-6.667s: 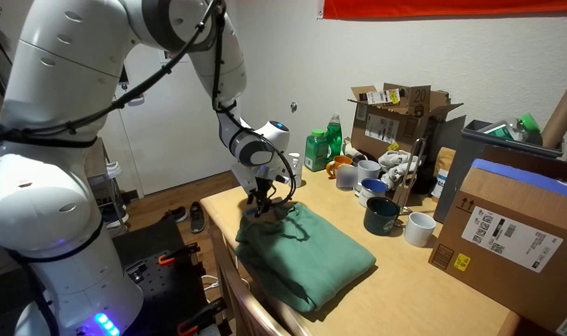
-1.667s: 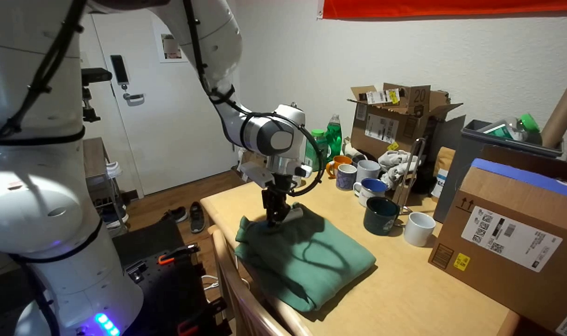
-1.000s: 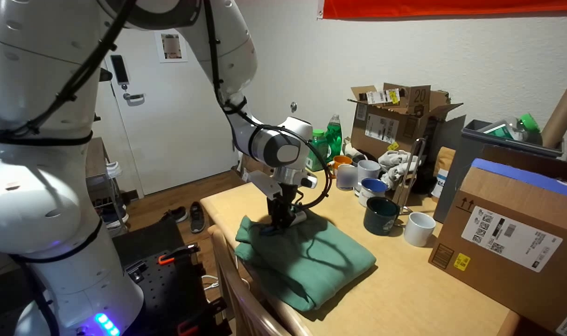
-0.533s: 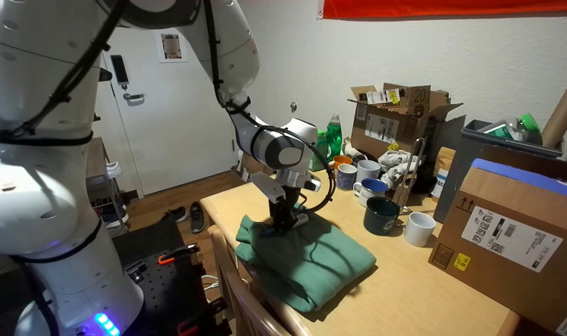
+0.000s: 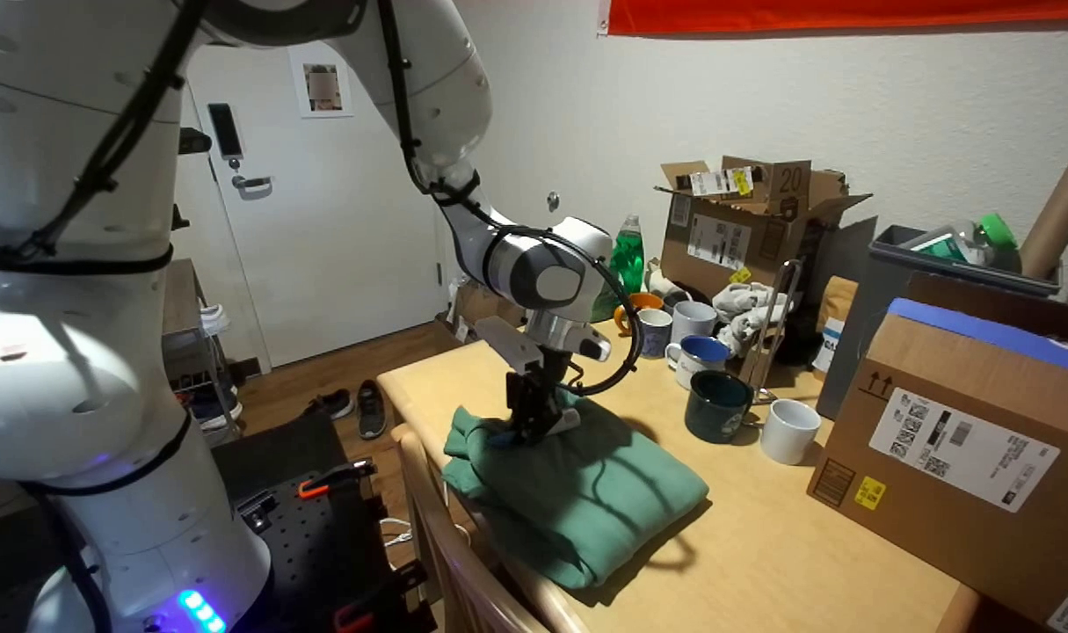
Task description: Pick the object next to the sweater and rub it against the sweater
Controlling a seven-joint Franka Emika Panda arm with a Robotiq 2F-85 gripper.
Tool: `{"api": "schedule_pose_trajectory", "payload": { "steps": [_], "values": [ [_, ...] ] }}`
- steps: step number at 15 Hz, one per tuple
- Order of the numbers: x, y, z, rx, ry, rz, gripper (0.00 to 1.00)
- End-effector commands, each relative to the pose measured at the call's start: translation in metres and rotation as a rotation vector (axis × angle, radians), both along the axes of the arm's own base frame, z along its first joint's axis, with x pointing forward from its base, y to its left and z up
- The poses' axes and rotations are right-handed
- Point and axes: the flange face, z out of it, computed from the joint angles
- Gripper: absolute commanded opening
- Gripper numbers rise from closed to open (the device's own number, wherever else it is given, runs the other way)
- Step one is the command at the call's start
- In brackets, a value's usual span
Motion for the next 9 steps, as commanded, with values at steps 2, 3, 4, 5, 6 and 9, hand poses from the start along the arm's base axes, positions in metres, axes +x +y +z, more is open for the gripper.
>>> {"api": "schedule_pose_trajectory", "payload": {
  "steps": [2,3,4,5,6,9],
  "values": [
    [0.006,-0.017,0.003,0.015,0.106,0.007,0.03],
    [0.008,-0.021,0.0,0.02,0.122,0.01,0.03],
    [0.01,-0.023,-0.004,0.028,0.136,0.016,0.03],
    [0.012,-0.026,-0.009,0.036,0.145,0.023,0.03],
    [0.014,-0.029,-0.015,0.047,0.155,0.029,0.03],
    [0.02,-0.037,-0.034,0.069,0.158,0.03,0.03]
  ]
}}
